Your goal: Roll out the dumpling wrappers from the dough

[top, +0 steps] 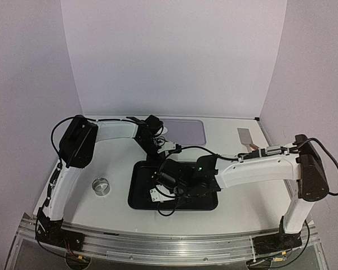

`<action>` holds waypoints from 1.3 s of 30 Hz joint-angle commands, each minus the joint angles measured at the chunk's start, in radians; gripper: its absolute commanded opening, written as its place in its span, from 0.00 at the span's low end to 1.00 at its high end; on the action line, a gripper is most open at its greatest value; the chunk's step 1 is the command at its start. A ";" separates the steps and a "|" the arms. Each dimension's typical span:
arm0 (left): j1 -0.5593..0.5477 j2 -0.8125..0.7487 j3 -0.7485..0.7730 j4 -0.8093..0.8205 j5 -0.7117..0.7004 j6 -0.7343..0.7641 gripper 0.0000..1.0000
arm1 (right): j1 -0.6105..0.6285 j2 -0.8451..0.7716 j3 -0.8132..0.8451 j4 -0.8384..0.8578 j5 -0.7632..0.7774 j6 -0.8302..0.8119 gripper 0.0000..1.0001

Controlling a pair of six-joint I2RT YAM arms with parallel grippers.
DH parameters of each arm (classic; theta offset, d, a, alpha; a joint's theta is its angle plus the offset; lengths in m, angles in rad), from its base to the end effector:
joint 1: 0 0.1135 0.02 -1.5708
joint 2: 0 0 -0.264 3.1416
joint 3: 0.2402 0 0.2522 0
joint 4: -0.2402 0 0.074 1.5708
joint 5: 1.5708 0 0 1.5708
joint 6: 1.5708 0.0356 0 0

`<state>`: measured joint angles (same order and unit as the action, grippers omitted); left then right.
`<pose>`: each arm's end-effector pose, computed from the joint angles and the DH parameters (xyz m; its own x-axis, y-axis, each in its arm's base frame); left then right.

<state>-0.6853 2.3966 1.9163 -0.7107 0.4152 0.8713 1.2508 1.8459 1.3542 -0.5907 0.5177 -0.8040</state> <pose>0.3769 -0.3266 0.1335 0.0688 0.8481 -0.5254 0.9976 -0.0546 0.0425 0.1379 0.3601 0.2121 0.3487 -0.9372 -0.0108 -0.7217 -0.2611 -0.6411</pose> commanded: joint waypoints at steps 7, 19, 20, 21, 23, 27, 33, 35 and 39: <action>0.003 0.033 -0.021 0.019 -0.116 0.024 0.00 | -0.023 0.135 -0.116 0.045 -0.025 -0.089 0.00; 0.012 0.030 -0.014 0.010 -0.115 0.028 0.00 | 0.025 -0.052 -0.261 -0.081 -0.050 -0.047 0.00; 0.011 0.031 -0.015 0.010 -0.114 0.028 0.00 | 0.019 -0.044 -0.260 -0.081 -0.053 -0.061 0.00; 0.011 0.033 -0.016 0.010 -0.113 0.028 0.00 | 0.008 -0.015 -0.241 -0.080 -0.057 -0.067 0.00; 0.012 0.036 -0.016 0.010 -0.111 0.026 0.00 | -0.024 0.054 -0.178 -0.070 -0.058 -0.062 0.00; 0.008 0.033 -0.023 0.008 -0.109 0.035 0.00 | -0.046 0.166 -0.102 0.011 -0.060 -0.103 0.00; 0.008 0.034 -0.023 0.011 -0.118 0.043 0.00 | -0.003 0.050 -0.254 -0.017 -0.044 -0.043 0.00; 0.009 0.039 -0.022 0.013 -0.125 0.047 0.00 | 0.024 -0.020 -0.313 -0.066 -0.041 -0.015 0.00; 0.009 0.041 -0.018 0.013 -0.132 0.053 0.00 | 0.036 -0.053 -0.359 -0.098 -0.049 -0.012 0.00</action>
<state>-0.6796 2.3966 1.9163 -0.7052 0.4118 0.8654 1.2798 1.7558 1.0959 -0.3372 0.6271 -0.8622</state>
